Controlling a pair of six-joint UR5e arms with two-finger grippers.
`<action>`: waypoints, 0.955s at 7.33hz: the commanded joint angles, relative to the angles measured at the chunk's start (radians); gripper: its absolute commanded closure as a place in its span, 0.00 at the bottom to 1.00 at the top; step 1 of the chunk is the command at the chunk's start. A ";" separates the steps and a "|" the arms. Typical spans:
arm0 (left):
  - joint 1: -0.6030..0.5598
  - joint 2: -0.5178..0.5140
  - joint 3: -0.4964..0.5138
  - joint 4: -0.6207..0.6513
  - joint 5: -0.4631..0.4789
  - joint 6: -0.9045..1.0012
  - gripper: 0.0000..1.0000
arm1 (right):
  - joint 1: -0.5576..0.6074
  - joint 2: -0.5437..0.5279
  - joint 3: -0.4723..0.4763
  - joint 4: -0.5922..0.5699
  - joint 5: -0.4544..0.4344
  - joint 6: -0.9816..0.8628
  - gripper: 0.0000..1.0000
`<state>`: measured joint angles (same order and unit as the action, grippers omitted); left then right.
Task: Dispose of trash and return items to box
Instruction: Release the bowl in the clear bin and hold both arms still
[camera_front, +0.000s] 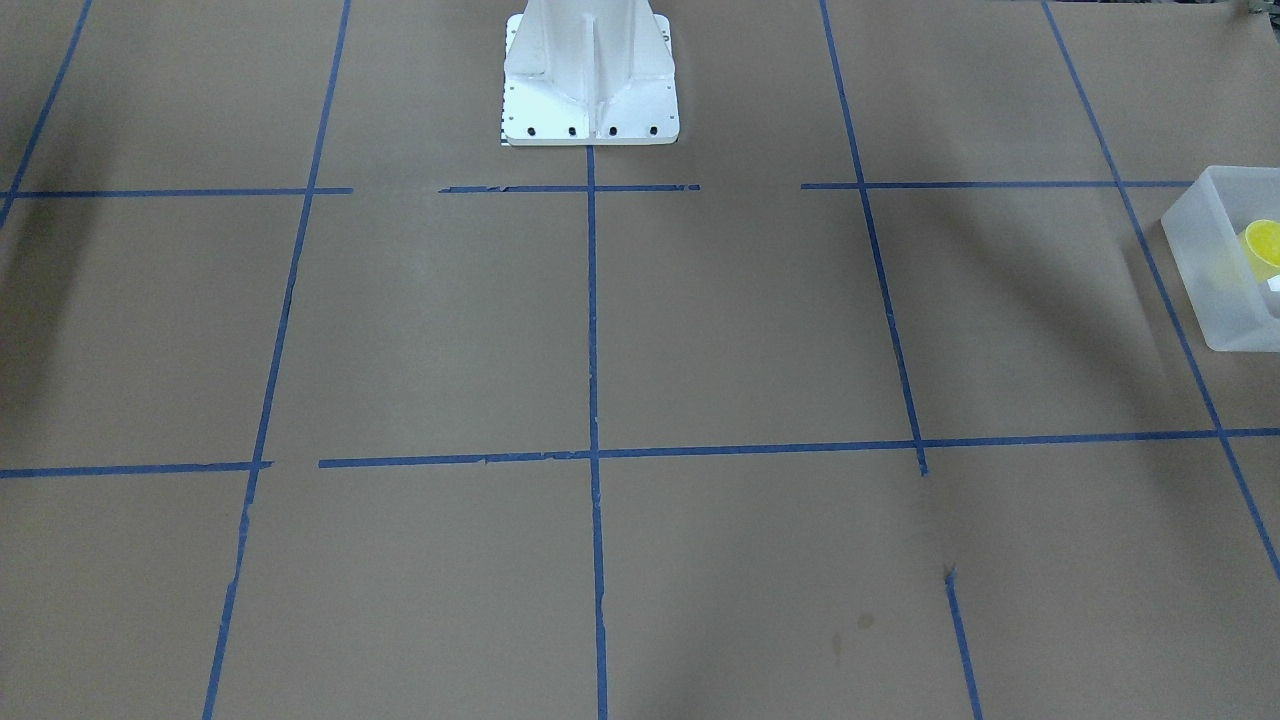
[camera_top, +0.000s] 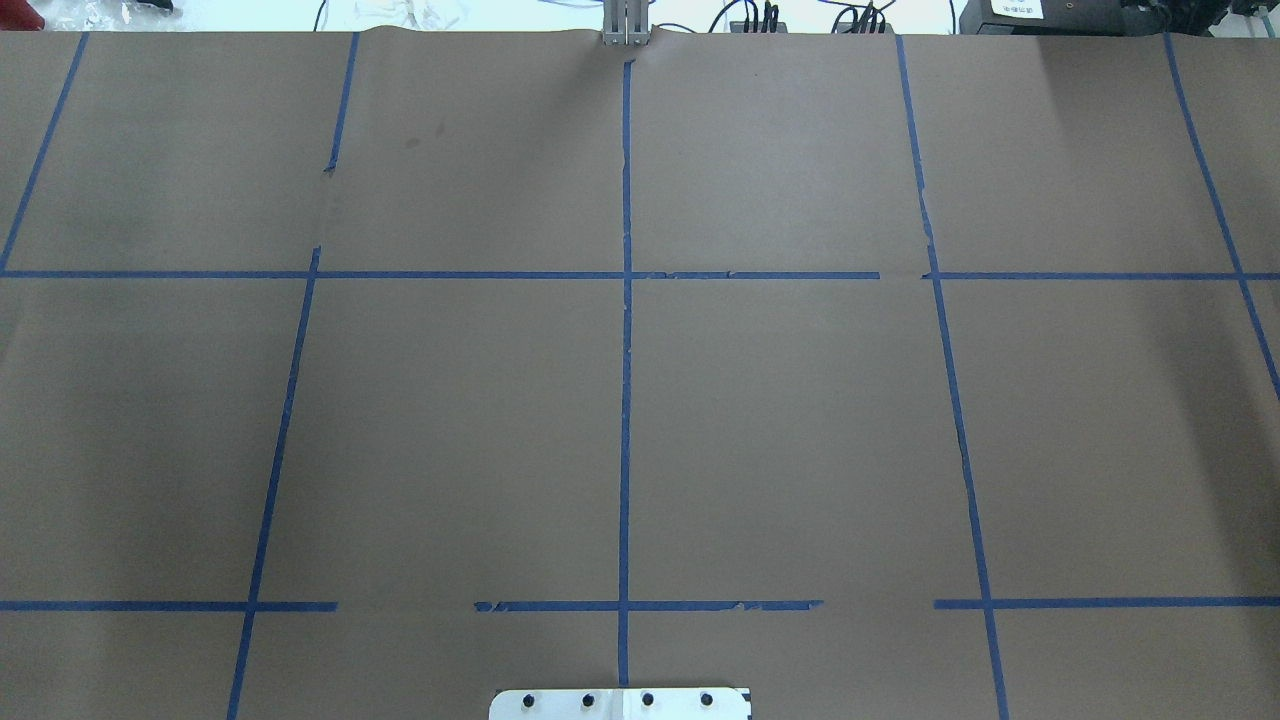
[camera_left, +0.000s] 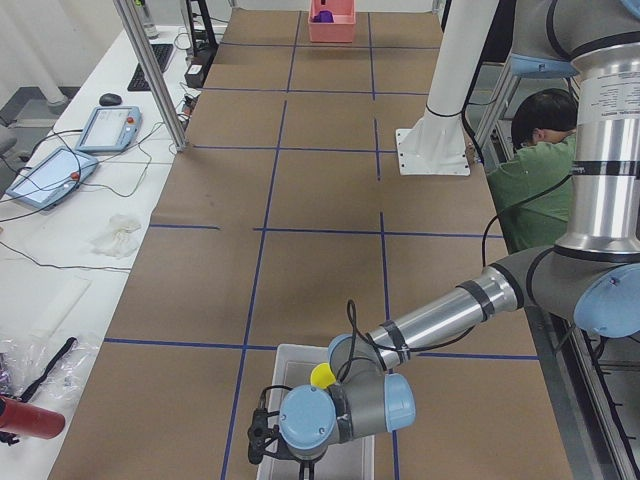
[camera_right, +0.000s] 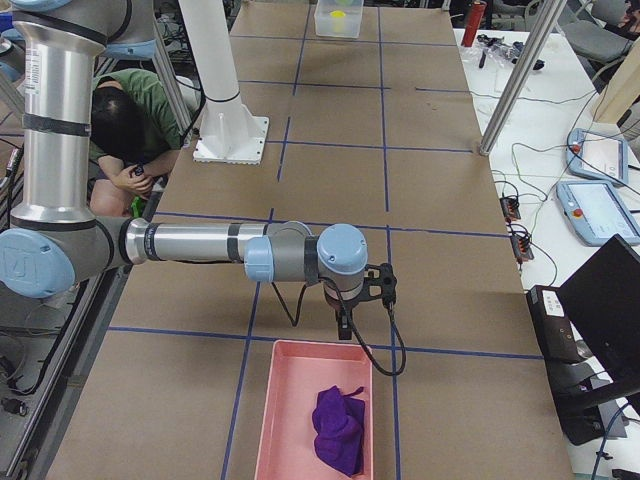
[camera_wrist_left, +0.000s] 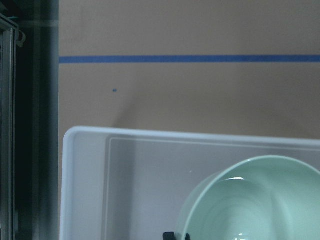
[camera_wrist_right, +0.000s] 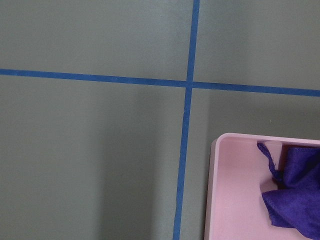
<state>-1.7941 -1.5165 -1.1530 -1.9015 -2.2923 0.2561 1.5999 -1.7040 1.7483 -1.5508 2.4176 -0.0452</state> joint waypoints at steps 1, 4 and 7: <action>-0.001 0.024 0.001 -0.042 0.010 -0.006 0.01 | 0.000 0.000 -0.001 0.000 -0.002 -0.001 0.00; -0.004 0.025 -0.136 -0.044 0.008 -0.009 0.00 | 0.000 -0.002 -0.001 0.000 -0.005 -0.001 0.00; -0.004 0.009 -0.391 -0.038 0.011 -0.012 0.00 | 0.000 0.000 0.000 0.000 -0.003 -0.002 0.00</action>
<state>-1.7978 -1.4961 -1.4459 -1.9427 -2.2834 0.2490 1.5999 -1.7044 1.7486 -1.5508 2.4133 -0.0474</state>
